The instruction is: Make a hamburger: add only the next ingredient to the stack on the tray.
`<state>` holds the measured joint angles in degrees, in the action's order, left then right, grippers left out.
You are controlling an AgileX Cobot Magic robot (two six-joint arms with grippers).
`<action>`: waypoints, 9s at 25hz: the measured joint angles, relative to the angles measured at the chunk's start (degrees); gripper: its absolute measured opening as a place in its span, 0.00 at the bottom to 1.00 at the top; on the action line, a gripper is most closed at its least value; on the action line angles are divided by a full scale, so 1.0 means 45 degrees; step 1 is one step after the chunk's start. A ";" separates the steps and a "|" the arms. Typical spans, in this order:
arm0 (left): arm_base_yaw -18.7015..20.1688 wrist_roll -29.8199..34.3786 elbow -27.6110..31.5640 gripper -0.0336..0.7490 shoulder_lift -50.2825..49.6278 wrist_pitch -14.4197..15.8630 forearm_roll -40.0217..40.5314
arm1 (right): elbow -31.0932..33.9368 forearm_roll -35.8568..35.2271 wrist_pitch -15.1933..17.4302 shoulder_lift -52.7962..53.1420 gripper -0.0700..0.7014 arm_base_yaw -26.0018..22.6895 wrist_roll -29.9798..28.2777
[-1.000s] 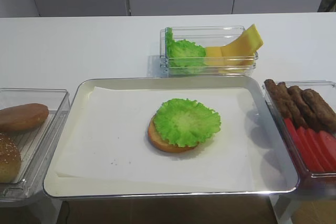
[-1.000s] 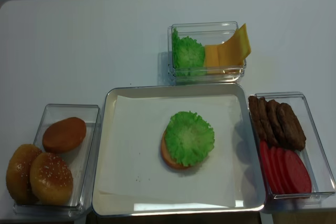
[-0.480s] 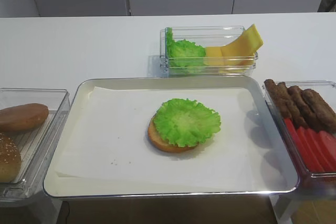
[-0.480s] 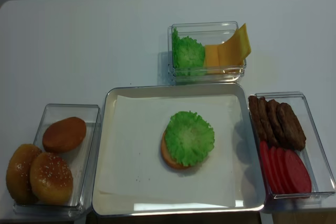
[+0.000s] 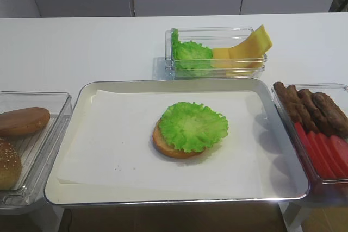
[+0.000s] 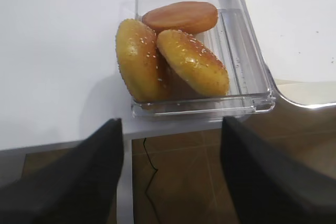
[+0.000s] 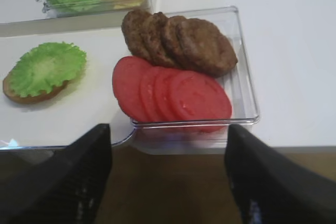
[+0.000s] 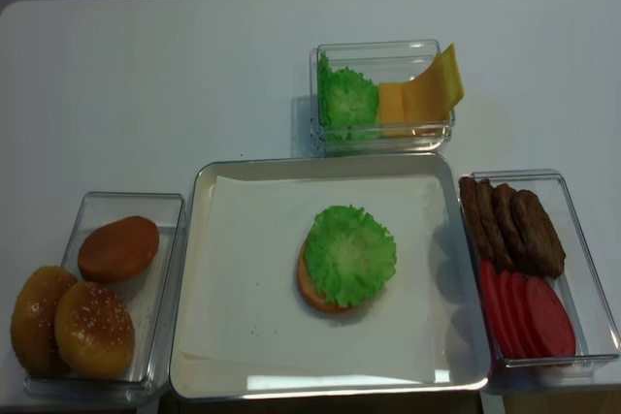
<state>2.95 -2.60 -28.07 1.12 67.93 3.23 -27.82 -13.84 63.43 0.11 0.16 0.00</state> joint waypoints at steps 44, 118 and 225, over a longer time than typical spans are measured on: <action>0.0000 0.0000 0.0000 0.60 0.0000 0.0000 0.0000 | -0.7113 0.4886 0.0567 -1.7475 0.65 0.7816 0.5723; 0.0000 0.0000 0.0000 0.59 0.0000 -0.0023 0.0000 | -1.1052 0.6620 0.1867 -1.6686 0.18 1.0115 0.6024; 0.0000 0.0000 0.0000 0.59 0.0000 -0.0023 0.0000 | -0.7580 0.3430 0.1757 -1.3408 0.68 0.2181 0.1752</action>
<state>2.95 -2.60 -28.07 1.12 67.83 3.23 -61.93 1.59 71.34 -60.22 9.97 7.88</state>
